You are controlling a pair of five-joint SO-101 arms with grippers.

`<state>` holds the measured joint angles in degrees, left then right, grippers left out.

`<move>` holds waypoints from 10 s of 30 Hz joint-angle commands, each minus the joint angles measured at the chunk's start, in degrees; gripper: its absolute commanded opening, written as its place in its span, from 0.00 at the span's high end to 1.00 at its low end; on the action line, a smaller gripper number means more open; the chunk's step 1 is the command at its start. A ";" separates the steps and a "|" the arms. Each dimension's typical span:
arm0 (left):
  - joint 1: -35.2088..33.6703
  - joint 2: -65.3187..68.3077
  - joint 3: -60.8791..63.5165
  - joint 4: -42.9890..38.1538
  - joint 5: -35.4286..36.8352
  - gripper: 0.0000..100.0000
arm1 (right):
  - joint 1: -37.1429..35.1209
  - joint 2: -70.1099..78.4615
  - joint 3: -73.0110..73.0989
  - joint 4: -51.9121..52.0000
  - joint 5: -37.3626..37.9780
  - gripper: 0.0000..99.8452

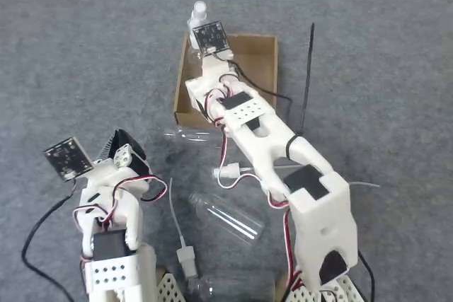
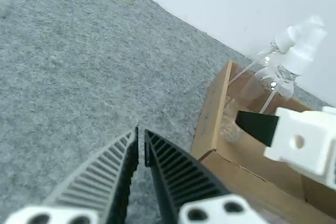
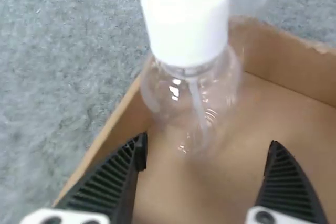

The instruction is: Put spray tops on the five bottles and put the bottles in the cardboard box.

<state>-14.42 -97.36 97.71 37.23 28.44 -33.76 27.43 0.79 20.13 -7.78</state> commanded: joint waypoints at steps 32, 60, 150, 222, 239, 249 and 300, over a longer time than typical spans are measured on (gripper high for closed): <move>-0.70 -0.88 -0.84 -2.29 -0.53 0.99 | 3.12 -37.76 20.31 14.64 7.82 0.70; -5.98 -0.88 -0.84 -6.33 -0.44 0.99 | -4.44 -46.73 6.86 55.16 8.26 0.70; -12.22 -0.88 -0.84 -9.49 -0.35 0.99 | -25.63 -33.45 32.97 40.40 16.70 0.70; 7.21 -0.88 -0.92 4.57 -0.09 0.99 | 8.84 -65.01 30.33 48.04 12.13 0.97; 15.91 -0.35 -7.87 21.80 -0.35 0.99 | 15.25 -64.48 37.36 34.33 9.41 0.97; 26.29 -0.35 -15.08 30.33 0.62 0.99 | 19.65 -64.57 37.45 32.57 6.86 0.97; 36.84 48.18 -37.14 23.38 7.56 0.97 | 21.85 -64.40 38.15 30.29 6.59 0.97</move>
<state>22.15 -57.45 68.00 62.37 32.66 -12.57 -34.55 39.03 51.69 -0.75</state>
